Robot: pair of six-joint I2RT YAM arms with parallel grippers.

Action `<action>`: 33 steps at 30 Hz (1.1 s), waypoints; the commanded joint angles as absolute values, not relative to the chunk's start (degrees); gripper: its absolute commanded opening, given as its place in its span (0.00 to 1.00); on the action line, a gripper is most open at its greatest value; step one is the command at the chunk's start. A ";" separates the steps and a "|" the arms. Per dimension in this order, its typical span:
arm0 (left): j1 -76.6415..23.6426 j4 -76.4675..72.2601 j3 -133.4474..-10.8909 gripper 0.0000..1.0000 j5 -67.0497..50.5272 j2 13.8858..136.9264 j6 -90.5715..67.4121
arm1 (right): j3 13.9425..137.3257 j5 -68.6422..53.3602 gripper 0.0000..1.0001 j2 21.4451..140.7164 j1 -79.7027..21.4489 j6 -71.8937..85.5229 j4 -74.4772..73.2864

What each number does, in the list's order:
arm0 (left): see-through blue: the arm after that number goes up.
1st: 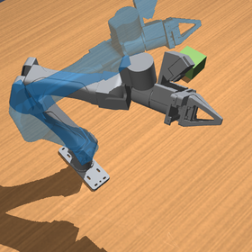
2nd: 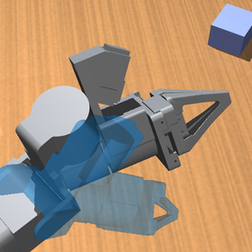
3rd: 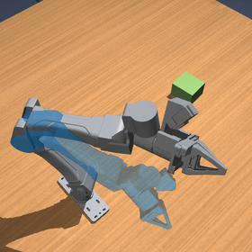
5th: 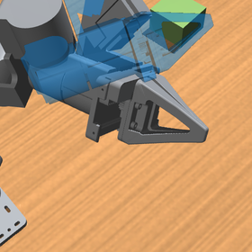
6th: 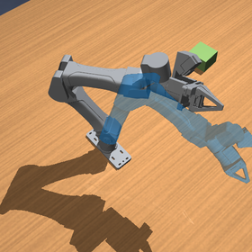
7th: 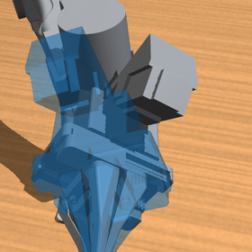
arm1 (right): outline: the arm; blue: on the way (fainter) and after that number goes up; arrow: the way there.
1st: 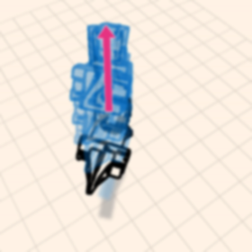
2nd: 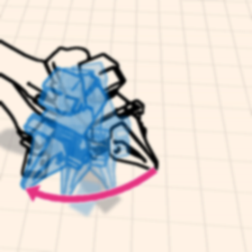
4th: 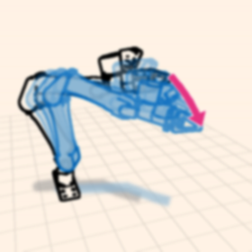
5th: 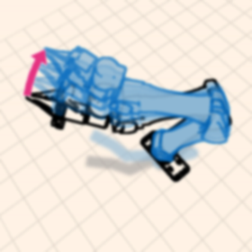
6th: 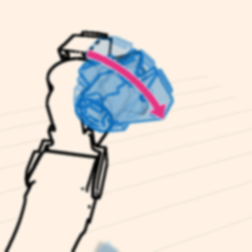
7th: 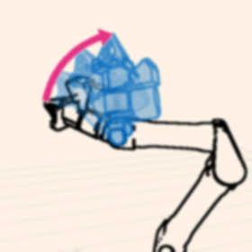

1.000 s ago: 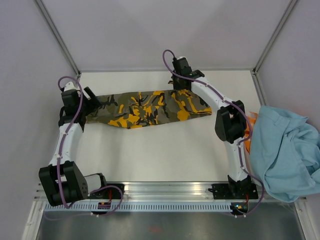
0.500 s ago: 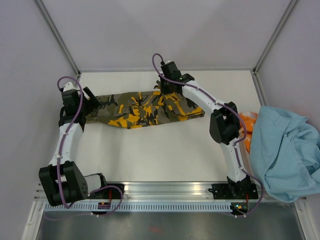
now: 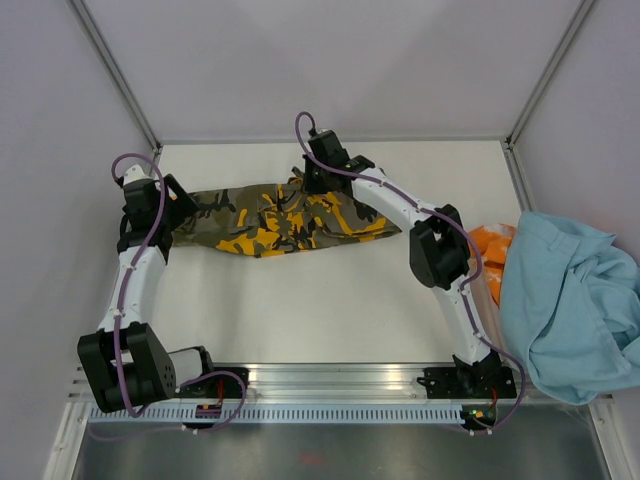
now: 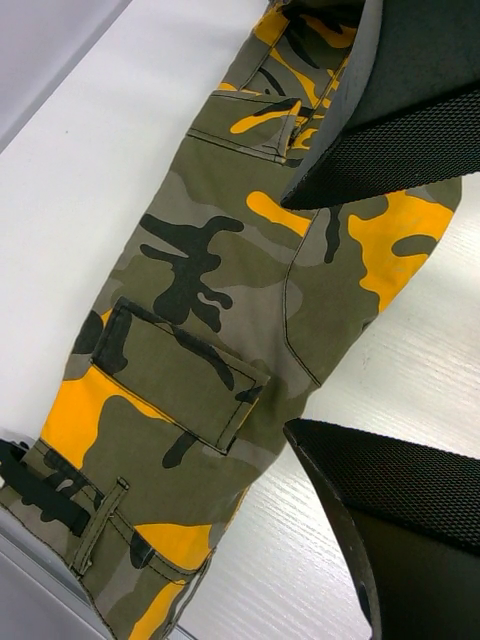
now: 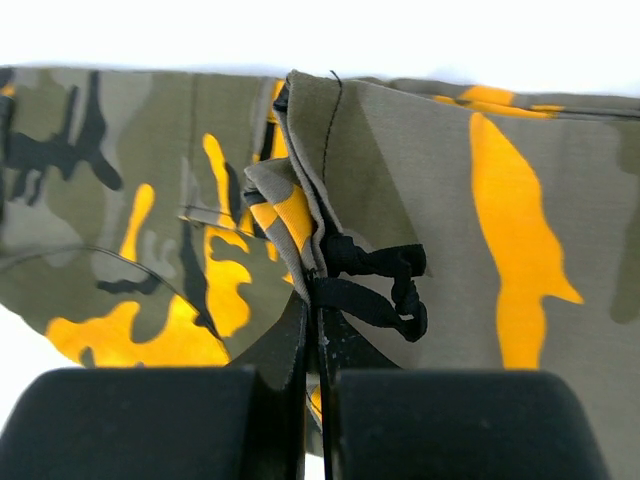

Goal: Fold and stack the trousers
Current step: Fold the trousers

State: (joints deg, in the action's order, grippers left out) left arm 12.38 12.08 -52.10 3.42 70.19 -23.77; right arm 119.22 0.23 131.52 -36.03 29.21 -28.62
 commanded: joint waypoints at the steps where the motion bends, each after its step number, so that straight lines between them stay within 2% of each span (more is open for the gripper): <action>1: 12.22 11.86 -51.86 0.90 5.18 68.55 -24.79 | 121.90 -3.42 0.00 132.62 -36.82 34.71 -20.84; 12: 12.04 12.13 -51.68 0.91 5.98 67.94 -24.35 | 123.57 -3.16 0.00 136.05 -38.23 37.09 -19.42; 13: 11.95 12.13 -51.68 0.91 5.98 67.85 -24.35 | 123.57 -3.69 0.03 136.14 -38.23 37.26 -19.68; 15: 11.87 11.95 -51.59 0.91 6.06 67.85 -24.35 | 123.66 -6.05 0.23 135.88 -38.32 37.09 -20.91; 16: 11.87 11.87 -51.50 0.91 6.06 67.85 -24.35 | 123.75 -7.54 0.47 135.53 -38.41 36.74 -21.44; 18: 11.78 11.60 -51.42 0.91 5.98 67.85 -24.43 | 124.80 -11.84 0.63 134.74 -38.58 33.76 -22.49; 20: 11.78 10.99 -50.98 0.92 5.28 68.03 -24.61 | 125.77 -16.07 0.90 132.11 -39.11 29.46 -23.55; 21: 11.78 10.73 -50.89 0.93 4.14 68.03 -25.04 | 126.12 -17.30 0.98 131.14 -39.55 27.88 -24.60; 25: 10.99 9.58 -51.24 0.94 0.27 68.38 -26.63 | 124.29 -15.22 0.98 123.16 -39.90 22.60 -25.05; 29: 9.58 7.92 -52.38 0.93 -5.61 69.08 -29.26 | 119.03 -3.98 0.98 118.13 -38.85 18.99 -26.72; 33: 3.72 2.82 -56.05 0.93 -10.89 72.23 -33.83 | 109.97 -1.66 0.98 114.18 -31.67 23.44 -27.25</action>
State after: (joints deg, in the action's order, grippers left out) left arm 8.21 9.28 -51.42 -4.64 70.22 -28.82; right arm 115.68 -6.26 116.97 -37.98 22.46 -26.04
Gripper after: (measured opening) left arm 0.934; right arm 0.979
